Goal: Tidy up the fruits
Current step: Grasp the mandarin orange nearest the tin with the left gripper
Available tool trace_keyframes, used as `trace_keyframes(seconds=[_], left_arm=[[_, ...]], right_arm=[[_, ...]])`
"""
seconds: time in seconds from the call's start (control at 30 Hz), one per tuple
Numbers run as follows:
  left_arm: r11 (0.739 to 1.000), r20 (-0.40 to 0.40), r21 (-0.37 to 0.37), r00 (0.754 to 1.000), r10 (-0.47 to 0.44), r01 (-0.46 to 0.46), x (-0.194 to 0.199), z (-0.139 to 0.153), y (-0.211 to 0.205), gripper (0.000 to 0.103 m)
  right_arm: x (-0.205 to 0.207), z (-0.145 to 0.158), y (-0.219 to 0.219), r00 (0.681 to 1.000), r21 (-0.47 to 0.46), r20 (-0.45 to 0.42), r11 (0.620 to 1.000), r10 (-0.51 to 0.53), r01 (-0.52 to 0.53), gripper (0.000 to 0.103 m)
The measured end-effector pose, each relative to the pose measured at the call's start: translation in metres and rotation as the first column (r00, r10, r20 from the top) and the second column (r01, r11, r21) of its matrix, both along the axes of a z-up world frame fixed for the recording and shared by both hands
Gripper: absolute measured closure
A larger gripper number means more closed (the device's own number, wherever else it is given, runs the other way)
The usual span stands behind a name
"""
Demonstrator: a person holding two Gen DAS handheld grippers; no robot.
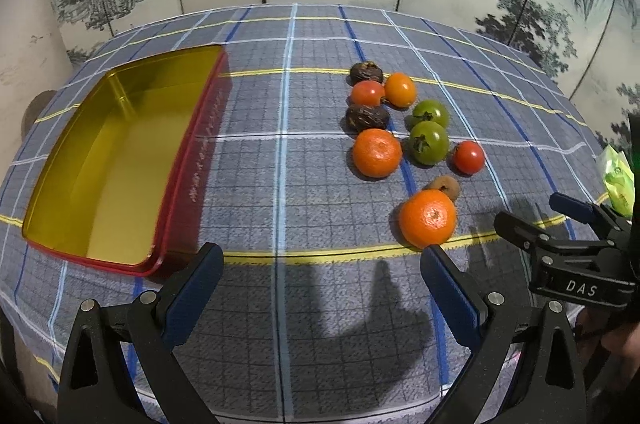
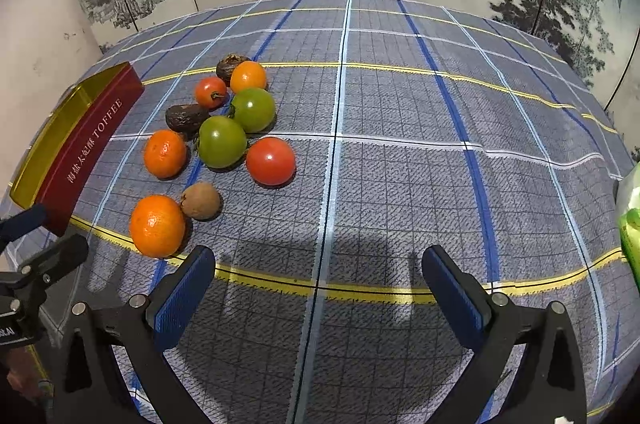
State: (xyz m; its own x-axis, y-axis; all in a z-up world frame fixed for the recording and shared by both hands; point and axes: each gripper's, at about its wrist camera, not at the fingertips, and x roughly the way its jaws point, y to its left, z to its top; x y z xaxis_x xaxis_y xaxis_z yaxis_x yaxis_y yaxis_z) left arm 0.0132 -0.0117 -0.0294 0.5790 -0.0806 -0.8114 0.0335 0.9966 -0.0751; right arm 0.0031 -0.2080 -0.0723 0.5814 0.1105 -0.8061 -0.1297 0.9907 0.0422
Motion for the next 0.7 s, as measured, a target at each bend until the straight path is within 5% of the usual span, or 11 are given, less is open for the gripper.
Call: trace_keyframes(seconds=[0.7], left_arm=[[0.984, -0.062, -0.050, 0.983, -0.172, 0.169, 0.030, -0.018, -0.047, 0.029]], right_arm=[[0.003, -0.020, -0.018, 1.000, -0.071, 0.002, 0.997, -0.018, 0.018, 0.000]])
